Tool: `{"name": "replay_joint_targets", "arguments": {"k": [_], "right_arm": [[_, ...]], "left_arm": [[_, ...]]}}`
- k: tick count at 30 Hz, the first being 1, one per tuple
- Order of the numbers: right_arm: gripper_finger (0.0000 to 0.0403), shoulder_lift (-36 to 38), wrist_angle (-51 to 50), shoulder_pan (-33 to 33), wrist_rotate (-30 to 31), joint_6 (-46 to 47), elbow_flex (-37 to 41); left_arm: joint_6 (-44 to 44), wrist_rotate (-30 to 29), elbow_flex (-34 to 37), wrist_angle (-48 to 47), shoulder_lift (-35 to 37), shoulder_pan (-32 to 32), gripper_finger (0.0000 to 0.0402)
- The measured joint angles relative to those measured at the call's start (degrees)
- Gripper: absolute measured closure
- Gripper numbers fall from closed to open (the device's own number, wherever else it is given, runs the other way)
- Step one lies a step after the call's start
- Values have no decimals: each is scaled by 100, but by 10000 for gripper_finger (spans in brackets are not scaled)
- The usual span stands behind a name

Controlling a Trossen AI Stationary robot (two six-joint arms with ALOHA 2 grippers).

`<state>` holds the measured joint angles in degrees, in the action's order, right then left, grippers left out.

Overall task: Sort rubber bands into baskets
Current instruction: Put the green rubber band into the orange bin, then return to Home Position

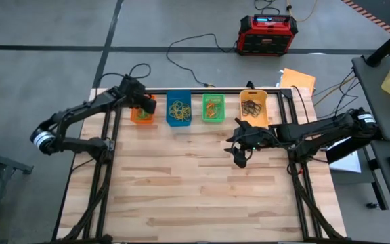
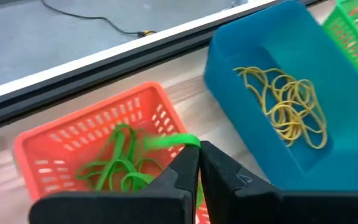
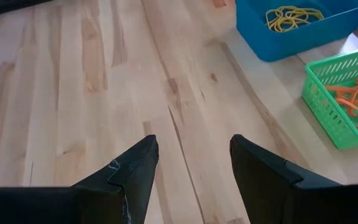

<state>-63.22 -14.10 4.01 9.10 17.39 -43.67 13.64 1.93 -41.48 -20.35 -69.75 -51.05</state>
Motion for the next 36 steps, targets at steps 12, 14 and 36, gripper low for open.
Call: {"name": "replay_joint_targets", "arguments": {"k": [12,14,36], "right_arm": [[209,-9,-20,0,0,-147,-1],[209,-9,-14,0,0,-176,-1],[209,209,2967,359,-79,-1724,1614]], "left_arm": [[34,-503,-20,-218,-93,11,363],[14,-503,-19,-211,-44,11,345],[-173,-867,2134,3188,2687,5075,272]]}}
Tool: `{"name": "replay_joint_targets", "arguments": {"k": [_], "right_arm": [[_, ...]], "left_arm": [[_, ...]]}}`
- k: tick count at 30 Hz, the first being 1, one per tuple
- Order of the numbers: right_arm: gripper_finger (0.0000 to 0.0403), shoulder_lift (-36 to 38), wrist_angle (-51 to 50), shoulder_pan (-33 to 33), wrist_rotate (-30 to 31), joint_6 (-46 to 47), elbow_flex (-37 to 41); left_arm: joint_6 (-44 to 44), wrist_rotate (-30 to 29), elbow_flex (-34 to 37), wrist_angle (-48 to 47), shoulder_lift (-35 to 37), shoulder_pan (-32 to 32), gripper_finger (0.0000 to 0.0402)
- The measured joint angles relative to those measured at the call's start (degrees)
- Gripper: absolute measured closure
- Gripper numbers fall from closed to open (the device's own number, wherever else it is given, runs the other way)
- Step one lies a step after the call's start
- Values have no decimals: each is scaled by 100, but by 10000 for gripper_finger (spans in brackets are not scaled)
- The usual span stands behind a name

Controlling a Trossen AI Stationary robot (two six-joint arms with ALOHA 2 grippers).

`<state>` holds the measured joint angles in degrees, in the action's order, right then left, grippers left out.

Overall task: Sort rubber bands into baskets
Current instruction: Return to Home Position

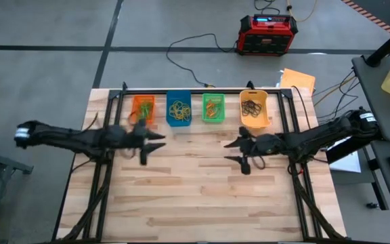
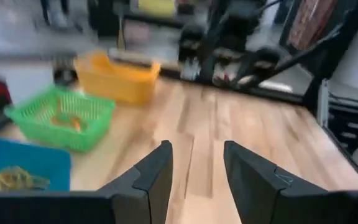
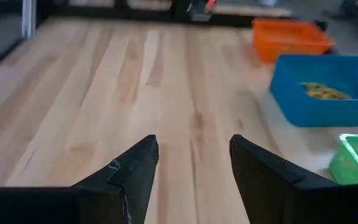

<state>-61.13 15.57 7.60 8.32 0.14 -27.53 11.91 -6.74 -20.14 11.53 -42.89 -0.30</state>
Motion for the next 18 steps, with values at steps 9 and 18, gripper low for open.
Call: {"name": "replay_joint_targets", "arguments": {"k": [9,18], "right_arm": [[209,1595,802,-881,-1571,-259,847],[209,3132,-254,-1662,-2498,-398,939]], "left_arm": [[-1265,-2383,525,-254,2402,1400,284],[-1539,-1807,597,-1482,3879,991,341]]}}
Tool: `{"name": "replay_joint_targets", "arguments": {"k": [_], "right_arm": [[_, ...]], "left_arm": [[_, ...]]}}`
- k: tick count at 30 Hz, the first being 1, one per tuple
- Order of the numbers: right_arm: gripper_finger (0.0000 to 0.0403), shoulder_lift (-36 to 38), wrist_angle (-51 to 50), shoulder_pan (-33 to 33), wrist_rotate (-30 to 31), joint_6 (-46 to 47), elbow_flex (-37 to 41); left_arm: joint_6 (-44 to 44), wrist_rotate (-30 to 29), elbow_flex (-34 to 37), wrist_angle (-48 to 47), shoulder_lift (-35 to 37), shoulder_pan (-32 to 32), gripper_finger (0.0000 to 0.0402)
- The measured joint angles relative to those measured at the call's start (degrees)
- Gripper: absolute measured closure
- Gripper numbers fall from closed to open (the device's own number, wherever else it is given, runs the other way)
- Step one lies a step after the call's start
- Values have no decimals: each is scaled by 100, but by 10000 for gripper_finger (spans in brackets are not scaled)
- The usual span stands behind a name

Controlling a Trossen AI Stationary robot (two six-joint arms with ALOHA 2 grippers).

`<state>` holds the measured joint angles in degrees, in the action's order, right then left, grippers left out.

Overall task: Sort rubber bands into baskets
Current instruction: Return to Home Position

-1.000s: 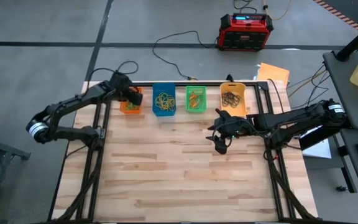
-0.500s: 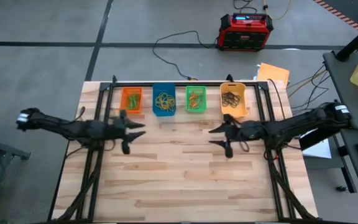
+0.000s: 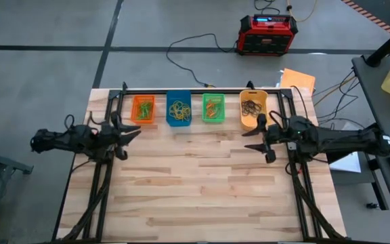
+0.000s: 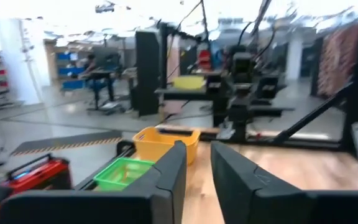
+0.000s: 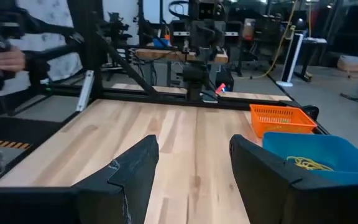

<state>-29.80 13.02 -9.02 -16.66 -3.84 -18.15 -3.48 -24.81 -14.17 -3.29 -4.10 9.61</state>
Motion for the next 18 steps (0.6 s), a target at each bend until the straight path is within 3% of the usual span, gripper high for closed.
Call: {"name": "replay_joint_targets", "arguments": {"k": [2,13,18], "right_arm": [[209,357,-207,0,-26,-12,95],[209,2543,-237,-17,-18,137,1445],[209,2933,-173,-13,-461,-19,1741]], "left_arm": [[4,158,118,-141,424,-2,352],[-12,317,878,122,397,-7,365],[382,-237,1093,-24,378,-11,365]]}}
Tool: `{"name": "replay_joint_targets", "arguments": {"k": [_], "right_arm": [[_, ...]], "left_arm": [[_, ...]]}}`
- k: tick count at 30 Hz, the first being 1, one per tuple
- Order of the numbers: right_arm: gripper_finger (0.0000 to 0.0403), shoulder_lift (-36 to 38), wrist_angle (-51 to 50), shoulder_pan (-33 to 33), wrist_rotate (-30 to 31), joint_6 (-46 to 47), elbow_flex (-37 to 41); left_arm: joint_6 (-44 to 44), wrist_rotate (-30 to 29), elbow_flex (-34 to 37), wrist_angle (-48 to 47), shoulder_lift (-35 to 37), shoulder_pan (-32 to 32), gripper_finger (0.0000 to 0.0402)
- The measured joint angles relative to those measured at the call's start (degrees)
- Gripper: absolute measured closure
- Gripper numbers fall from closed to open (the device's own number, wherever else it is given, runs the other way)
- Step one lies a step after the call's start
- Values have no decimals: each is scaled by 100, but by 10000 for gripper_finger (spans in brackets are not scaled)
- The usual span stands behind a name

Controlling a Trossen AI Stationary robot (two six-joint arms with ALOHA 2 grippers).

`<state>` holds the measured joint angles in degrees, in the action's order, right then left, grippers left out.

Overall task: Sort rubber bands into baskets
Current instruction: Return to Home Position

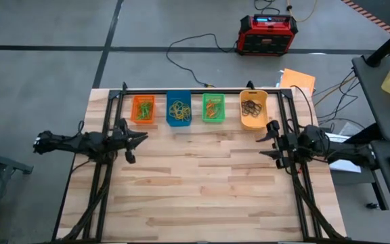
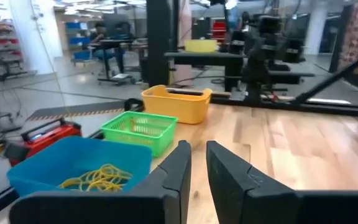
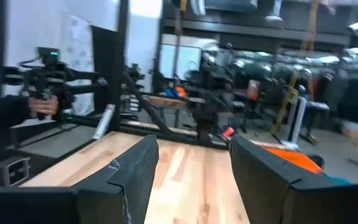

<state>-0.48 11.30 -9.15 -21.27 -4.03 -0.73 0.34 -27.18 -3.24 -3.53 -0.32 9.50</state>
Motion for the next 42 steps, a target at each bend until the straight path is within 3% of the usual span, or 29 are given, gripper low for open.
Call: {"name": "replay_joint_targets", "arguments": {"k": [7,16,42], "right_arm": [[209,-48,-95,0,-73,-181,-4],[209,-178,-365,0,-71,741,-4],[209,-192,-379,0,-69,793,-2]], "left_arm": [[381,-33,19,31,-125,4,365],[426,-35,24,50,-250,4,365],[426,-33,24,52,-531,4,365]]}}
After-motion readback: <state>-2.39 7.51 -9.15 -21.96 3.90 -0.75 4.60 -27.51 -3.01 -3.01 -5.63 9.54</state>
